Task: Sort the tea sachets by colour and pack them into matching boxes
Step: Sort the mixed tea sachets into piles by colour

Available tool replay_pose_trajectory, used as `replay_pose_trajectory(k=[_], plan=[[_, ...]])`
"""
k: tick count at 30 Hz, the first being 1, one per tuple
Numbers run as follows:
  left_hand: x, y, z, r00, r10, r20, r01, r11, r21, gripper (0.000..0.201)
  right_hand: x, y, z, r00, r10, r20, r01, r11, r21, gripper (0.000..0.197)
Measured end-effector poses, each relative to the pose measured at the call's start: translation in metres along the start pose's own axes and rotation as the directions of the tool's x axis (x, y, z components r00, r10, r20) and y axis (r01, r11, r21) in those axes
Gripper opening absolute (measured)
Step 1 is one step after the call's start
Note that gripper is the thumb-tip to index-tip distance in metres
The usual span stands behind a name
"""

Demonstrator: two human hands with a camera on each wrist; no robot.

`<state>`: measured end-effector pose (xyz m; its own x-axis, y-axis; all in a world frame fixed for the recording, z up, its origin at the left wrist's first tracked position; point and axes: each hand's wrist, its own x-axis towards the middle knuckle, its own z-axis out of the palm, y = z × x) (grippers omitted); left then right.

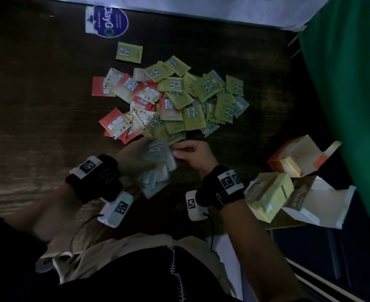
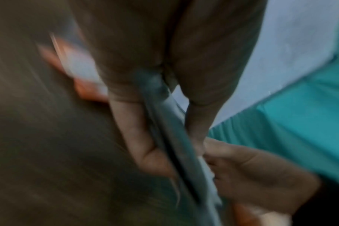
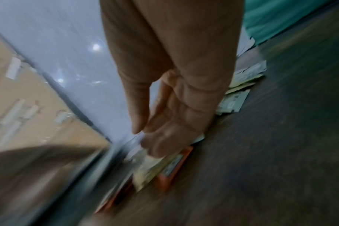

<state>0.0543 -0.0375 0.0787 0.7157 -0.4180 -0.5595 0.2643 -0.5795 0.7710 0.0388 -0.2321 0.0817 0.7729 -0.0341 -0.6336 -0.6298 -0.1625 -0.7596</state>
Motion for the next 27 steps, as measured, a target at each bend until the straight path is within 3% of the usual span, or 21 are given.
replay_pose_trajectory(k=[3,6,8,9,10,13,16,18,22,27], plan=[[-0.013,-0.035,-0.023,0.998,-0.07,0.001,0.066,0.939,0.338,0.062,0.02,0.002,-0.015,0.997,0.01,-0.082,-0.02,0.992,-0.124,0.029],[-0.02,-0.061,-0.026,0.988,-0.145,-0.051,0.143,0.737,0.661,0.072,0.043,0.006,-0.028,0.965,-0.079,-0.251,-0.006,0.946,-0.324,0.031],[-0.022,-0.062,-0.023,0.981,-0.141,-0.129,0.187,0.57,0.8,0.076,0.051,0.006,-0.026,0.942,-0.165,-0.292,0.009,0.883,-0.469,0.037],[-0.022,-0.058,-0.024,0.979,-0.116,-0.17,0.206,0.538,0.817,0.077,0.055,0.006,-0.024,0.932,-0.219,-0.29,0.031,0.844,-0.535,0.044],[-0.019,-0.054,-0.025,0.973,-0.075,-0.216,0.221,0.553,0.804,0.079,0.057,0.005,-0.02,0.923,-0.277,-0.268,0.063,0.794,-0.604,0.055],[0.003,-0.037,-0.037,0.923,-0.031,-0.383,0.279,0.74,0.612,0.078,0.059,0.0,0.004,0.92,-0.384,-0.079,0.185,0.603,-0.776,0.095],[0.042,-0.035,-0.045,0.941,-0.072,-0.329,0.26,0.777,0.574,0.092,0.064,-0.003,0.034,0.953,-0.296,0.062,0.208,0.49,-0.847,0.112],[0.064,-0.034,-0.047,0.96,-0.072,-0.271,0.234,0.739,0.632,0.098,0.071,-0.008,0.044,0.964,-0.26,0.06,0.177,0.453,-0.874,0.108],[0.083,-0.001,-0.045,0.946,-0.11,-0.304,0.293,0.686,0.666,0.085,0.097,-0.018,0.036,0.952,-0.306,-0.013,0.141,0.476,-0.868,0.079],[0.1,0.021,-0.04,0.91,-0.181,-0.374,0.403,0.601,0.69,0.074,0.119,-0.037,0.021,0.915,-0.404,0.0,0.152,0.344,-0.927,0.071]])
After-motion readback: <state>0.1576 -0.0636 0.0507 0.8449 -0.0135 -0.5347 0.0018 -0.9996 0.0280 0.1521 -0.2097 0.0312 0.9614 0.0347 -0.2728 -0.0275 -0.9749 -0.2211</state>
